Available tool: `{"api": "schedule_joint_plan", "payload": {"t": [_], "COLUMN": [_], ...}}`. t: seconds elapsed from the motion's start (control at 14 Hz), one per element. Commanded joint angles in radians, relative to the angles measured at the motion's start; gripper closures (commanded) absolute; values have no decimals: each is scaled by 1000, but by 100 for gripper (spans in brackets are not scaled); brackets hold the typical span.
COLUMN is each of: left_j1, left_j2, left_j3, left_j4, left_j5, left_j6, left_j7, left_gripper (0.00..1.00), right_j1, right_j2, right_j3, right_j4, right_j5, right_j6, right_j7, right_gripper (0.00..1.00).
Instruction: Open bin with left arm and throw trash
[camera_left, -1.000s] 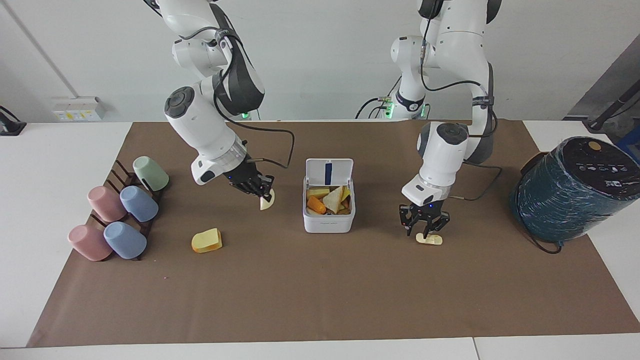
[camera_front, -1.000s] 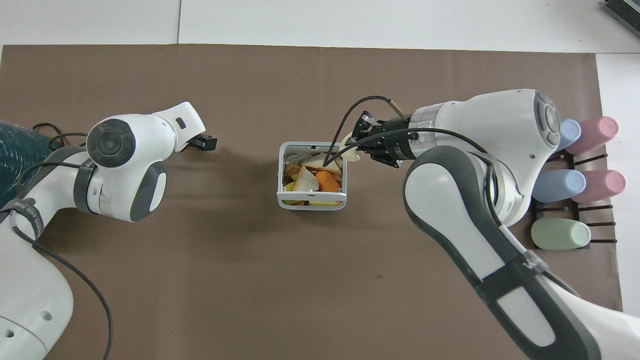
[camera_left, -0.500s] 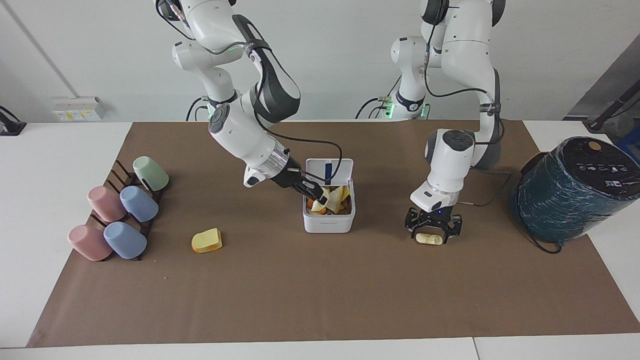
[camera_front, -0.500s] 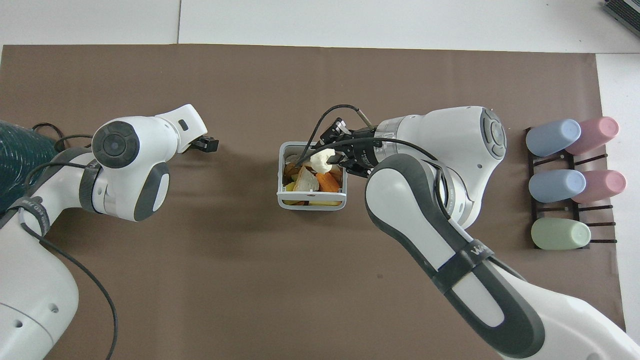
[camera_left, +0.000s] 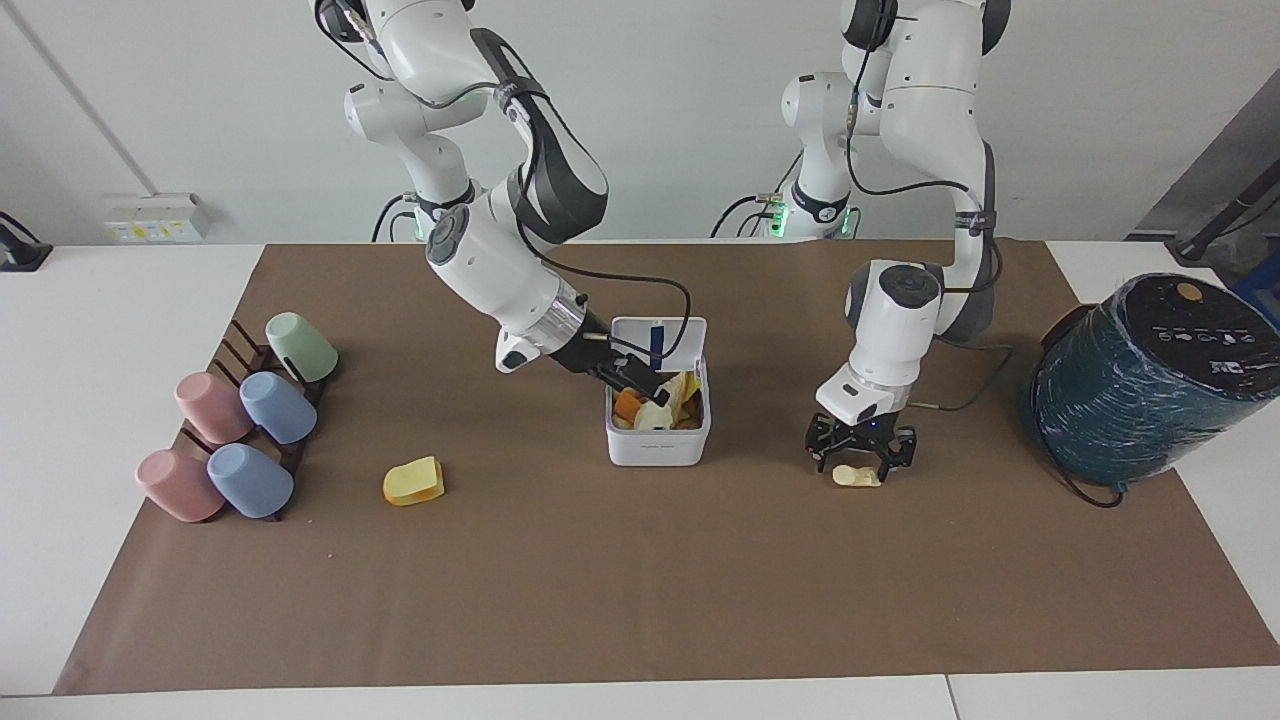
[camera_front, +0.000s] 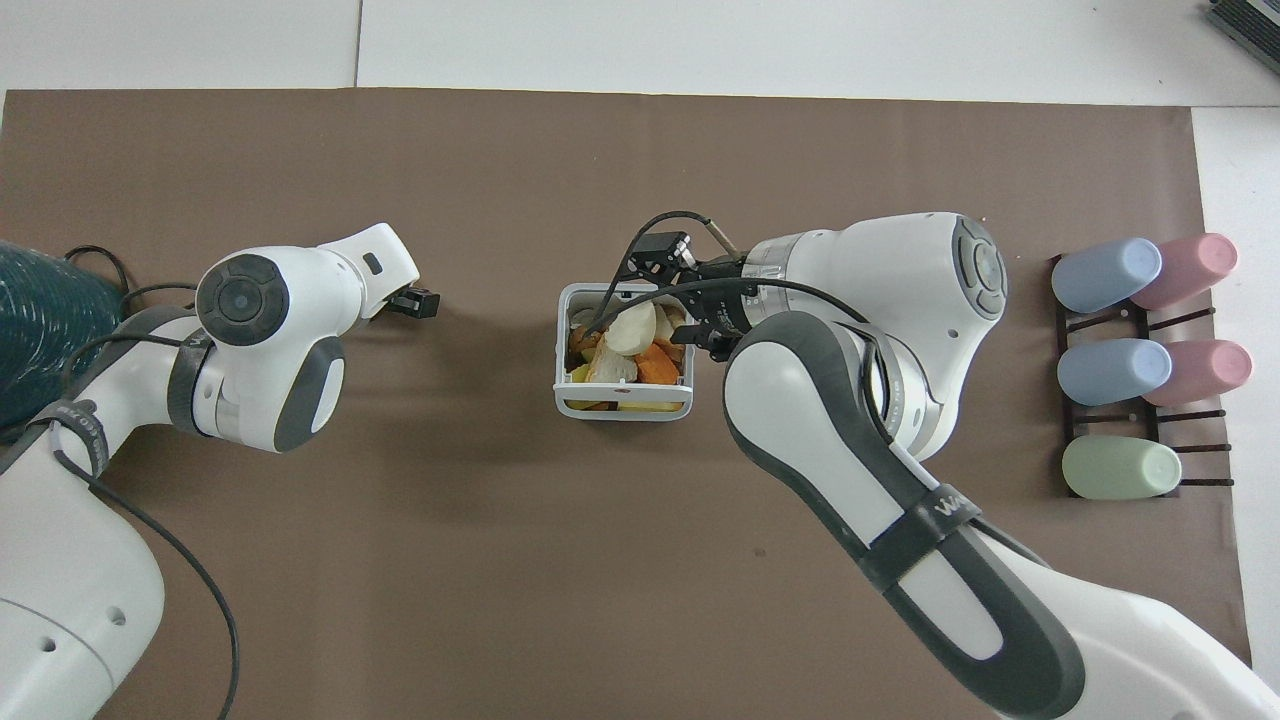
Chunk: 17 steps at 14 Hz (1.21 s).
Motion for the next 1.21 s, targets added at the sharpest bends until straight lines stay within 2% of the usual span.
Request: {"api": "schedule_joint_plan", "payload": {"t": [0.0, 0.14, 0.21, 0.29, 0.43, 0.71, 0.93, 1.14], "left_j1": [1, -8, -10, -13, -52, -112, -126, -126], "left_j2": [-35, -53, -72, -98, -130, -142, -147, -152], "left_j3": [-3, -5, -8, -12, -12, -20, -109, -215], "left_j4": [-17, -15, -12, -5, 37, 171, 262, 264], "left_j5": [22, 21, 21, 19, 15, 9, 9, 7], "left_j6": [0, -17, -39, -65, -138, -334, -508, -571], "left_j7": [-30, -32, -35, -35, -52, -104, -137, -204], "left_gripper": [100, 100, 100, 100, 100, 100, 100, 100], "right_j1": [-67, -99, -128, -157, -212, -300, -341, -374], "right_j2": [-25, -30, -41, -47, -53, -13, 16, 63], "right_j3": [-2, 1, 3, 3, 1, 3, 1, 3], "right_j4": [13, 5, -6, -21, -61, -113, -136, -144], "right_j5": [-218, -522, -634, -693, -719, -805, -822, -830], "right_j6": [-4, -43, -65, -80, -80, -24, 22, 90], "right_j7": [-1, -50, -91, -165, -423, -734, -826, -892], "right_gripper": [0, 0, 0, 0, 0, 0, 0, 0]}}
